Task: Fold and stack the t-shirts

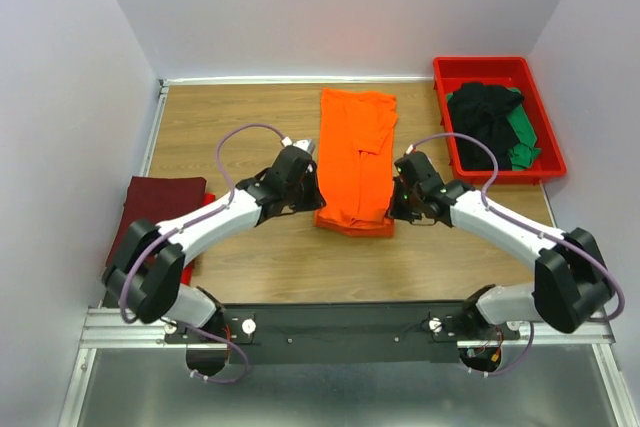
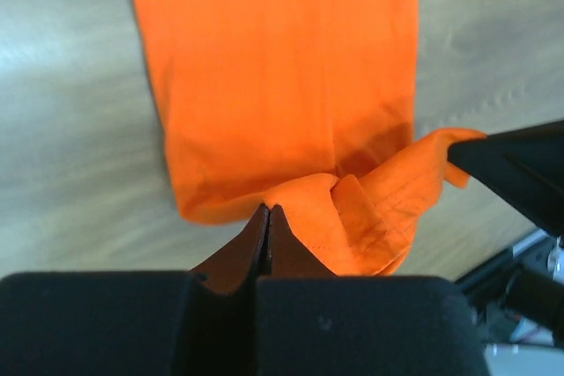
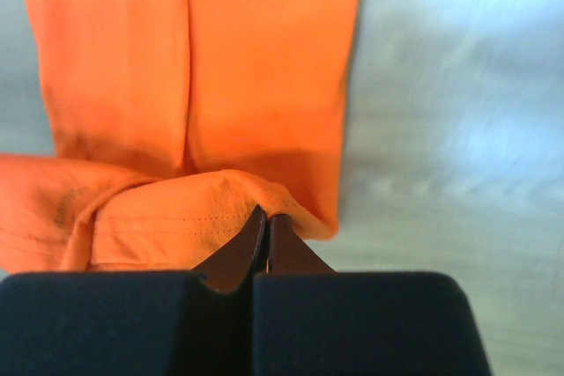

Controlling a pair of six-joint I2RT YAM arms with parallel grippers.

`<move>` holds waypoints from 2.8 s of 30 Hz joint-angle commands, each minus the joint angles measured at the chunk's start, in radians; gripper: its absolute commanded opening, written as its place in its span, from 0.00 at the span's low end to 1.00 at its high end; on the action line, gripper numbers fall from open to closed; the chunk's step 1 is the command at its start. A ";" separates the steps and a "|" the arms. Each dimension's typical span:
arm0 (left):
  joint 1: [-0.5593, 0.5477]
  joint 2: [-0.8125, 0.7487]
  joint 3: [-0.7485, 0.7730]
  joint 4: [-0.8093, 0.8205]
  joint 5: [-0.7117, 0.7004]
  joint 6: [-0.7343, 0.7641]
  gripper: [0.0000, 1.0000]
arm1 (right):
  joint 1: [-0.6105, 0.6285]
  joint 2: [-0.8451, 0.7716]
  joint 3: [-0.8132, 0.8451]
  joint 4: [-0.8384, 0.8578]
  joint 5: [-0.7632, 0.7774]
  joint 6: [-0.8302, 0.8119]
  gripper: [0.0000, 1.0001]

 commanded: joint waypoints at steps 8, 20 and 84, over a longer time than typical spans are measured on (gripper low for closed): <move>0.087 0.252 0.237 0.078 0.013 -0.010 0.00 | -0.028 0.262 0.225 0.175 0.307 -0.059 0.00; 0.168 0.462 0.455 0.009 0.022 -0.001 0.00 | -0.154 0.438 0.353 0.247 0.238 -0.058 0.00; 0.114 0.450 0.445 -0.034 0.059 0.085 0.05 | -0.065 0.457 0.342 0.324 0.089 -0.117 0.40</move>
